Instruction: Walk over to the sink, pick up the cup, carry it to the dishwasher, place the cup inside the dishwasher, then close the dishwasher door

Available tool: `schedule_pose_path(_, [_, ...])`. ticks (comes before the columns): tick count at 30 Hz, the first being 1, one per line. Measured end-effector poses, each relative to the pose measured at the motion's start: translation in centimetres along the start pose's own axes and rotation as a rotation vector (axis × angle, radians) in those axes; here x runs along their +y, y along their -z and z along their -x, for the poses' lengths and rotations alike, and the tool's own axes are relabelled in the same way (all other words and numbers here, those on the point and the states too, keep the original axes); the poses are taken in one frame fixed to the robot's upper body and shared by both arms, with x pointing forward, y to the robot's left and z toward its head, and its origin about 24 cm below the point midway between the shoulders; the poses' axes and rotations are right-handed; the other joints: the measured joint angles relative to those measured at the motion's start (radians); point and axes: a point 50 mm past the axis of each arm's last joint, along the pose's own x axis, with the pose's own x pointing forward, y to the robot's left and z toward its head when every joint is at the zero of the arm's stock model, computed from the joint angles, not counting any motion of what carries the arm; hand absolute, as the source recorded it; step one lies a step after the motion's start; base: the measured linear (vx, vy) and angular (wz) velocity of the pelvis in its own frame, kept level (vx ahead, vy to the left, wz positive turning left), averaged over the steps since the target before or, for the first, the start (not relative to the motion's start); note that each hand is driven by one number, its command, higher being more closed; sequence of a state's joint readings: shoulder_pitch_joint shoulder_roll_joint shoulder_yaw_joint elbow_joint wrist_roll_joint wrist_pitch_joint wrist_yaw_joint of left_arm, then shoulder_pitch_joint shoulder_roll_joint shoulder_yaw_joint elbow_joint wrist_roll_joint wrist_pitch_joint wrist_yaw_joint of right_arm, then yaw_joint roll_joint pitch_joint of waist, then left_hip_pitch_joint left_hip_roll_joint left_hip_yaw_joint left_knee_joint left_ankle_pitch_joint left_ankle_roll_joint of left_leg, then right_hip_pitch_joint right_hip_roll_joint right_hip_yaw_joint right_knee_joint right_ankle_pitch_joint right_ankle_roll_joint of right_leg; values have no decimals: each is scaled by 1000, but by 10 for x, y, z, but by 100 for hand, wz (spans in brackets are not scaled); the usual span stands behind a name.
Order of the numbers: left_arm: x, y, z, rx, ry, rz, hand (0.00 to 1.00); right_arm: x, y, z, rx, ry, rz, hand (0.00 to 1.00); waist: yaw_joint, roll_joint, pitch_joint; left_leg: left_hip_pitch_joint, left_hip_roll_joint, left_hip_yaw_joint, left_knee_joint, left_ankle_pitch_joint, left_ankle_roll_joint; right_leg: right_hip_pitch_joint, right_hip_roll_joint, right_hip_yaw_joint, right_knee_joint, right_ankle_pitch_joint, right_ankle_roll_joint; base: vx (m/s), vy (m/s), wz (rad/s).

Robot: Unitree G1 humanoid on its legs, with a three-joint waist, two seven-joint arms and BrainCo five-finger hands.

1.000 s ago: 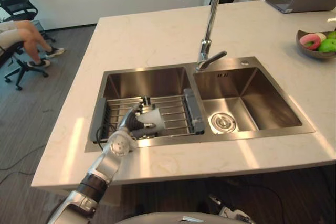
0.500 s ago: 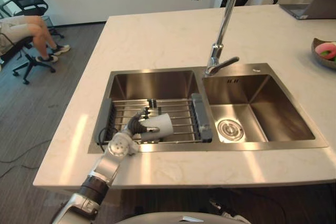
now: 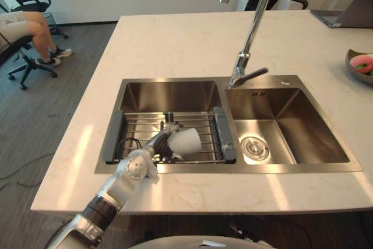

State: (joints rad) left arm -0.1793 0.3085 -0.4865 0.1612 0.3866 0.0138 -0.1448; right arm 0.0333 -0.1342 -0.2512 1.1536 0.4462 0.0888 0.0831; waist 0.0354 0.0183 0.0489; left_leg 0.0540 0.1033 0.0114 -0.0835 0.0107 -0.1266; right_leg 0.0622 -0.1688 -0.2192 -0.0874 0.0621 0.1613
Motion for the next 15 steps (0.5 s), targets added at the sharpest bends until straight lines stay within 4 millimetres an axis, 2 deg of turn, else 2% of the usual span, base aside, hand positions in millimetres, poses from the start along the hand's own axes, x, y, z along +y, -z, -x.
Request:
schedule_pose_path(7, [-3, -5, -1, -7, 1, -120, 100, 1, 0, 0, -2, -4, 14, 0, 3, -1, 0, 1, 0, 4, 0, 0, 0, -4, 0, 2, 0, 0, 0, -15, -3, 0])
schedule_pose_path(15, [-3, -7, -1, 13, -7, -168, 100, 1, 0, 0, -2, -3, 14, 0, 7, -1, -1, 0, 0, 12, 0, 1, 0, -11, 0, 13, 0, 2, 1, -6, -1, -2])
